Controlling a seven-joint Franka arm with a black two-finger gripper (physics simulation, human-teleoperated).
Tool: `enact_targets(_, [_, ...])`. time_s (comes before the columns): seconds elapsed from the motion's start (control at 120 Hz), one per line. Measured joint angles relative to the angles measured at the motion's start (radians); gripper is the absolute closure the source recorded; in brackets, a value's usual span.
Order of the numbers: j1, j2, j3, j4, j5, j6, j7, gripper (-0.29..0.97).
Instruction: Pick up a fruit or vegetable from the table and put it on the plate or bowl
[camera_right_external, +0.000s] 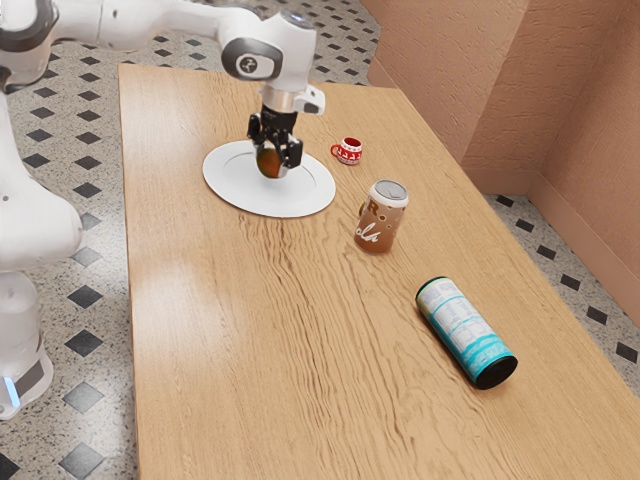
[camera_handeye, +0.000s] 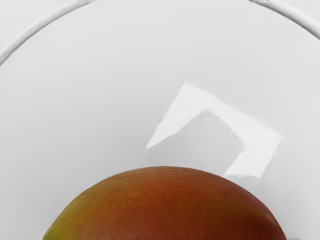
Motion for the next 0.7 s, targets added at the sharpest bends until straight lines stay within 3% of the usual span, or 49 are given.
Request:
enact_targets(0.133, [-0.011,0.006,-0.001,0.008,0.002,0.007,-0.001,0.1])
enact_targets(0.575, [-0.006,0.017,-0.005,-0.001,-0.005,0.022,-0.004,0.03])
enact_targets(0.7, [0.073,0.192,-0.27,0.054,-0.169,-0.1,-0.004,0.02])
